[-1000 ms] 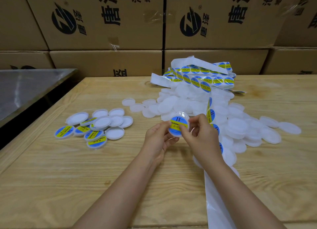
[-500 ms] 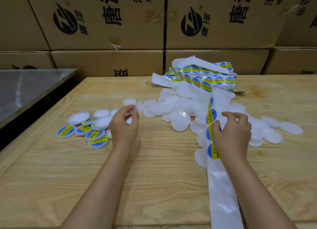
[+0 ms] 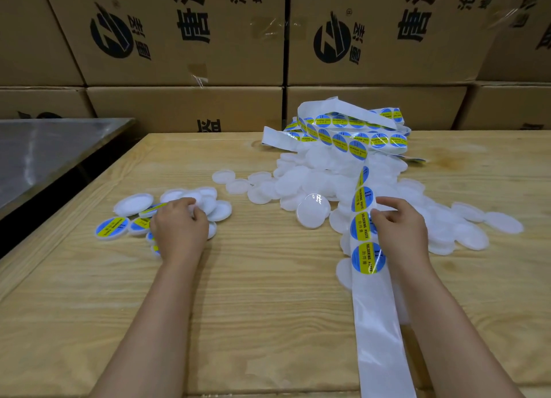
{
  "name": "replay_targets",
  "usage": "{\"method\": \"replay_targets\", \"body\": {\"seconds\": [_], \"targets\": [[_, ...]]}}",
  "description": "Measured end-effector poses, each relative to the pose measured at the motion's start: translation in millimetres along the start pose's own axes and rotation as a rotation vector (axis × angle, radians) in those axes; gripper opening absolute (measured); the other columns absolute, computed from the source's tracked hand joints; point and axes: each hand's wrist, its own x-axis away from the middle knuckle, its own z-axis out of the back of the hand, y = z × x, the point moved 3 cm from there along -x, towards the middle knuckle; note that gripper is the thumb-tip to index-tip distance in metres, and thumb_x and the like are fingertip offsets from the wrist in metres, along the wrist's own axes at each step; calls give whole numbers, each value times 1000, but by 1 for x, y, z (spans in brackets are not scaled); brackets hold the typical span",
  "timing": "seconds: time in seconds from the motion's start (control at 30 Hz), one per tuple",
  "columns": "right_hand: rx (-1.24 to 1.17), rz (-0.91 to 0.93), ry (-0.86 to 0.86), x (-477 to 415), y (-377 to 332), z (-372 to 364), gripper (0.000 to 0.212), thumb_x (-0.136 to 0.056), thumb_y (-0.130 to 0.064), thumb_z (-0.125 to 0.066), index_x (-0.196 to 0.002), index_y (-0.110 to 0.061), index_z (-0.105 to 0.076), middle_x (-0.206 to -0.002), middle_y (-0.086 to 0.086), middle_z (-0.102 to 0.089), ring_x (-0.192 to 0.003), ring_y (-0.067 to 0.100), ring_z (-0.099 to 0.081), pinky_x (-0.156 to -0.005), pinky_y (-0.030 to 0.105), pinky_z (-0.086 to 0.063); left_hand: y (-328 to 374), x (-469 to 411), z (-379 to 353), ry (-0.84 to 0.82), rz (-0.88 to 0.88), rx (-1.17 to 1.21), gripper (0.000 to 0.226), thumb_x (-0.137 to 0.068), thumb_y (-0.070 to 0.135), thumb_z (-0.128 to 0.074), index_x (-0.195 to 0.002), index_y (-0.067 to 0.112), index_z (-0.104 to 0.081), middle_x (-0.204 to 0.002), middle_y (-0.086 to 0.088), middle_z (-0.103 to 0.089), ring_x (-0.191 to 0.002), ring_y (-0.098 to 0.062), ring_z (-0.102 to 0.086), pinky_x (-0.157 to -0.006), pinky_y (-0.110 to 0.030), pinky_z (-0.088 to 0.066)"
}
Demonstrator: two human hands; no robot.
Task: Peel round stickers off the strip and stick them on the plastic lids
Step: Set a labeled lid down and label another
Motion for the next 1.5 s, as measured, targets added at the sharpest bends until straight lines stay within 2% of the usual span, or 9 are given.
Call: {"method": "replay_targets", "body": {"seconds": [0.23, 0.33, 0.53, 0.67, 0.77, 0.93, 1.17, 1.33, 1.5], "targets": [[-43, 74, 11, 3, -4, 0, 31, -89, -14, -57, -119, -24, -55, -69, -7, -65, -64, 7, -58, -50, 7, -36, 52, 22, 4, 84, -370, 208, 29, -82, 9, -54, -106, -1, -65, -106, -16, -66, -98, -37, -60, -89, -41, -37], [-48, 107, -12, 6, -7, -2, 33, -89, -14, -56, -118, -32, -56, -69, -11, -66, -77, 11, -60, -65, 14, -40, 93, 59, -5, -79, -549, 375, 32, -86, 24, -57, -108, 2, -65, -108, -10, -67, -102, -27, -59, -92, -37, -41], [-168, 101, -64, 11, -12, -8, 25, -86, -8, -58, -84, -29, -72, -80, -8, -71, -75, 8, -65, -66, 12, -47, 136, 117, -26, -597, -685, 507, 64, -74, 40, -74, -131, 21, -51, -137, 9, -48, -127, -4, -40, -108, -21, -25], [-187, 79, -118, 11, -13, -13, 20, -86, -11, -61, -84, -29, -71, -88, -2, -72, -87, 20, -68, -80, 41, -55, 133, 118, -30, -662, -625, 543, 61, -75, 30, -77, -130, 19, -53, -136, 10, -50, -127, -4, -42, -107, -22, -29], [-173, 83, -108, 10, -12, -14, 19, -87, -12, -61, -86, -28, -71, -89, -2, -72, -88, 20, -68, -82, 47, -54, 132, 116, -30, -650, -562, 597, 53, -71, 27, -80, -119, 19, -59, -133, 11, -54, -122, 0, -45, -102, -12, -32], [-192, 62, -135, 12, -11, -18, 22, -86, -11, -62, -83, -31, -70, -90, 1, -73, -87, 24, -68, -77, 48, -56, 129, 114, -35, -655, -512, 584, 42, -68, 26, -81, -102, 21, -58, -127, 22, -50, -119, 1, -47, -95, -6, -31], [-208, 28, -189, 13, -8, -22, 15, -87, -16, -62, -98, -21, -70, -92, 5, -70, -76, 34, -67, -70, 45, -56, 127, 114, -37, -656, -515, 564, 50, -66, 28, -82, -108, 21, -56, -125, 14, -55, -115, -1, -48, -94, -11, -35], [-127, 62, -209, 14, -9, -26, 27, -85, -15, -64, -111, -20, -67, -90, -9, -59, -86, 17, -62, -80, 40, -52, 125, 112, -38, -666, -453, 593, 48, -66, 31, -82, -106, 24, -57, -125, 18, -55, -114, 3, -48, -92, -9, -35], [-186, 43, -172, 12, -9, -20, 25, -86, -11, -62, -110, -21, -64, -97, -3, -65, -64, 10, -65, -66, 36, -54, 129, 113, -34, -715, -450, 667, 45, -77, 37, -70, -119, 24, -58, -130, 14, -56, -118, 2, -49, -99, -16, -36]]}}
